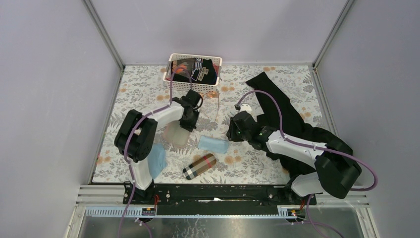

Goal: Organize the sunglasses
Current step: Move the sunglasses case at the center of the board.

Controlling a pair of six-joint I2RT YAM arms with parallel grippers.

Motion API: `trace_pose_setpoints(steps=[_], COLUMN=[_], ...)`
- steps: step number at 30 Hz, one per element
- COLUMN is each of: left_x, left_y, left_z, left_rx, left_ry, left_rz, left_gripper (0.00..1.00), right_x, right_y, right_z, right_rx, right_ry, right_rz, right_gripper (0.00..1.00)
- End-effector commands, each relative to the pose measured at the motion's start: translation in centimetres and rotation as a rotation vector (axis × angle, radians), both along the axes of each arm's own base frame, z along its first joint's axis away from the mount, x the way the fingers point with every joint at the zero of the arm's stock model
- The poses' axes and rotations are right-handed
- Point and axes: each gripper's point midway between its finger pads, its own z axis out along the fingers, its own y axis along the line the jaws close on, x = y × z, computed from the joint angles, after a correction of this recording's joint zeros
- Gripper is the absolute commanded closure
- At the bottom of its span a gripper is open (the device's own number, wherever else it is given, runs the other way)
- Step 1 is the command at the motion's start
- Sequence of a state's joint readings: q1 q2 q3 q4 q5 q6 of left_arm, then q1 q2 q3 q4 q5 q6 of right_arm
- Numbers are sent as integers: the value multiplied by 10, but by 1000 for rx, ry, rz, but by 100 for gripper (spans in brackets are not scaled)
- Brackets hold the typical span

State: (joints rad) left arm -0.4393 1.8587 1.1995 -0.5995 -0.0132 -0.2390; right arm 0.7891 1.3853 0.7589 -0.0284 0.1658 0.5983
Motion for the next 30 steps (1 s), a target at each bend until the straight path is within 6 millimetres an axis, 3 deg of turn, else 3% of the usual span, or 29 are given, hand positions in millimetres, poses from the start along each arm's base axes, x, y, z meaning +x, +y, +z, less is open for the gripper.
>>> trace_pose_setpoints(steps=[1, 5, 9, 13, 16, 21, 24, 30], left_x=[-24, -16, -12, -7, 0, 1, -9, -52], left_y=[-19, -21, -26, -22, -26, -26, -21, -11], left_z=[-8, -6, 2, 7, 33, 77, 82, 59], left_rx=[-16, 19, 11, 55, 27, -20, -26, -92], left_ry=[30, -25, -29, -8, -65, -144, -134, -73], left_rz=[-196, -255, -272, -226, -188, -114, -32, 270], left_gripper=[100, 97, 79, 75, 73, 55, 54, 59], right_x=[-2, -4, -6, -7, -7, -5, -5, -4], right_y=[-4, -8, -12, -13, -14, -12, -8, -6], right_z=[8, 9, 8, 8, 10, 10, 9, 8], right_rx=[6, 5, -6, -6, -2, -2, 5, 7], right_ry=[-17, -19, -19, -19, -22, -25, -19, -17], right_rz=[1, -5, -10, -12, -14, -13, -5, 4], right_gripper=[68, 68, 68, 68, 67, 67, 67, 67])
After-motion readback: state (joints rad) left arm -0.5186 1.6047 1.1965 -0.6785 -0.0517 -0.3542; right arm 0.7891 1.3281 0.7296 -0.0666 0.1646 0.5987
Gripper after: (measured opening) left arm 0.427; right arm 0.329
